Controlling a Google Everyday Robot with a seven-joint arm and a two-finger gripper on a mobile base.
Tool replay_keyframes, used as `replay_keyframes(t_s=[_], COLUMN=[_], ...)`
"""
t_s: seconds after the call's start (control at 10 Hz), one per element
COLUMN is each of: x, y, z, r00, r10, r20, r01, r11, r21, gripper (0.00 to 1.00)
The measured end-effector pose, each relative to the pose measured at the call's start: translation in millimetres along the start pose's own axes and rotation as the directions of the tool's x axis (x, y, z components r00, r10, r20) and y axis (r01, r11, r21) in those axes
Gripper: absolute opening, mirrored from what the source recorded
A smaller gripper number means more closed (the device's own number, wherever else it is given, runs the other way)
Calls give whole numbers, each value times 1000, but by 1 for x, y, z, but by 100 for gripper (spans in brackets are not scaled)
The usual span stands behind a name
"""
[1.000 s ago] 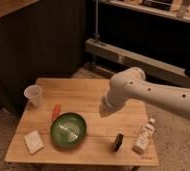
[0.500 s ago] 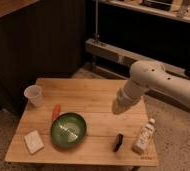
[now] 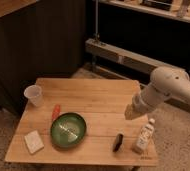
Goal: Knock the eraser over
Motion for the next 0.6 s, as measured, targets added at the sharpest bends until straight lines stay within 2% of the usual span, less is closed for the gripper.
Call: replay_keyframes(t_s=[0.2,0.3,0.4,0.6], x=[-5,-14,-25,-50], y=[0,10,19,41], z=[11,19,22,16], r00=[1000,999,997,992], r10=[-23,-31,-48,-63], r20=[-20,-34,-55,-105], r01=[24,32,51,69], r11=[999,999,997,997], r21=[27,41,50,46], gripper=[13,13,13,13])
